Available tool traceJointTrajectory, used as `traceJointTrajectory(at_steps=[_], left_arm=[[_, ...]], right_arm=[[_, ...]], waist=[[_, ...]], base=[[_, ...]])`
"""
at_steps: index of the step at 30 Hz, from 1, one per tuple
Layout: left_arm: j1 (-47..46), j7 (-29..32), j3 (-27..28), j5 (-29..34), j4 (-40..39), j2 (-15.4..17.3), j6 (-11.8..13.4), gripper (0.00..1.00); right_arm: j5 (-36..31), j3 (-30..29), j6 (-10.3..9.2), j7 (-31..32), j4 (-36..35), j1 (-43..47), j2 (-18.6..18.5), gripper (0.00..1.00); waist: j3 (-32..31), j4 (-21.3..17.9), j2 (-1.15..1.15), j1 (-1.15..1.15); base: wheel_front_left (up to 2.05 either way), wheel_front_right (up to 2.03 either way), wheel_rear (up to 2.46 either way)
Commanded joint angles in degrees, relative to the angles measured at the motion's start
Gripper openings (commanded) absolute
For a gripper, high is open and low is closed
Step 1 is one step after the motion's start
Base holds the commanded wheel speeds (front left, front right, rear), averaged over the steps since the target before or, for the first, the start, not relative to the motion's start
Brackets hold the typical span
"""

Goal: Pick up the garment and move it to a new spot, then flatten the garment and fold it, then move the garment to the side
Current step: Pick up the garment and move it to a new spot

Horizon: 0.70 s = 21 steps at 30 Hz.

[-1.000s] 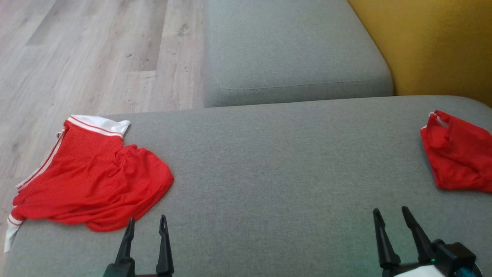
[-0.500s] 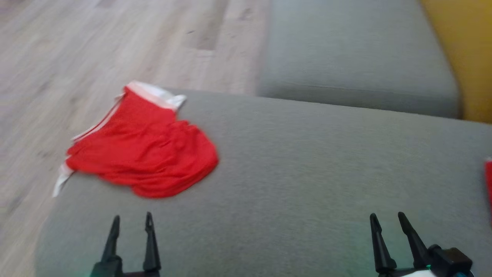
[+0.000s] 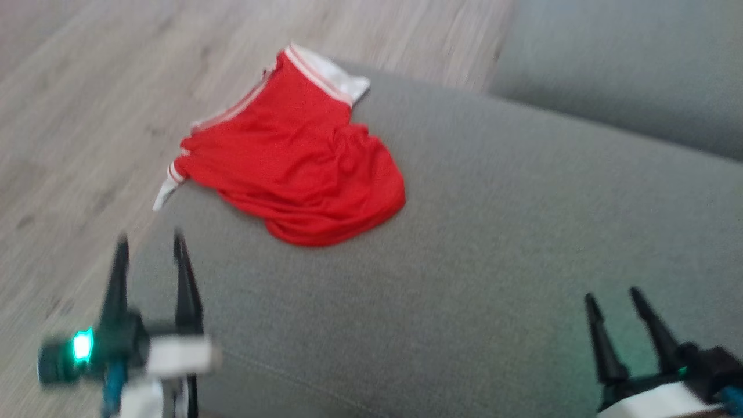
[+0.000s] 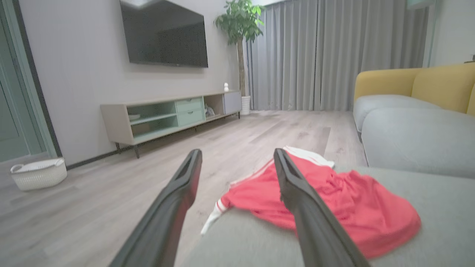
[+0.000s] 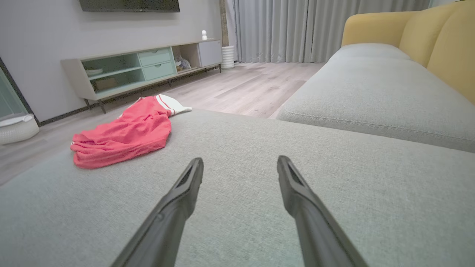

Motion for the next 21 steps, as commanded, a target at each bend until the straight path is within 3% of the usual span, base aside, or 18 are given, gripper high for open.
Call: traceJointTrajectory(at_steps=[1,6,12,16,21], left_arm=[[-4.57,-0.28,1.95,0.39,-2.51,0.47,-0.13,1.00],[-18.67,-0.28,-0.88,1.18,2.32,0.18,-2.37,1.00],[-38.67,5.06,-4.30,0.83,19.96,0.43,-7.18,1.00],[-49.17,13.70,-3.84,-1.20,34.15,1.78,-9.93,1.00],[-54.10,21.25,-1.99,-4.69,45.93,2.93,-11.40,1.00]], right_arm=[[0.33,0.75,0.39,-0.63,-2.13,-2.66,-2.13,1.00],[1.05,2.07,0.39,-0.63,-4.75,-7.05,-10.72,1.00],[2.04,3.42,0.39,-0.63,-7.10,-12.42,-18.99,1.00],[2.86,3.67,0.39,-0.63,-8.49,-15.98,-23.10,1.00],[3.32,2.72,0.39,-0.63,-9.24,-16.70,-24.46,1.00]], waist=[[4.94,0.42,0.00,-0.01],[15.61,-2.39,0.00,-0.01],[24.56,-7.38,0.00,-0.01],[29.70,-11.69,0.00,-0.01],[32.85,-14.36,0.00,-0.01]], base=[[0.00,0.00,0.00],[0.00,0.00,0.00],[0.00,0.00,0.00],[0.00,0.00,0.00],[0.00,0.00,0.00]])
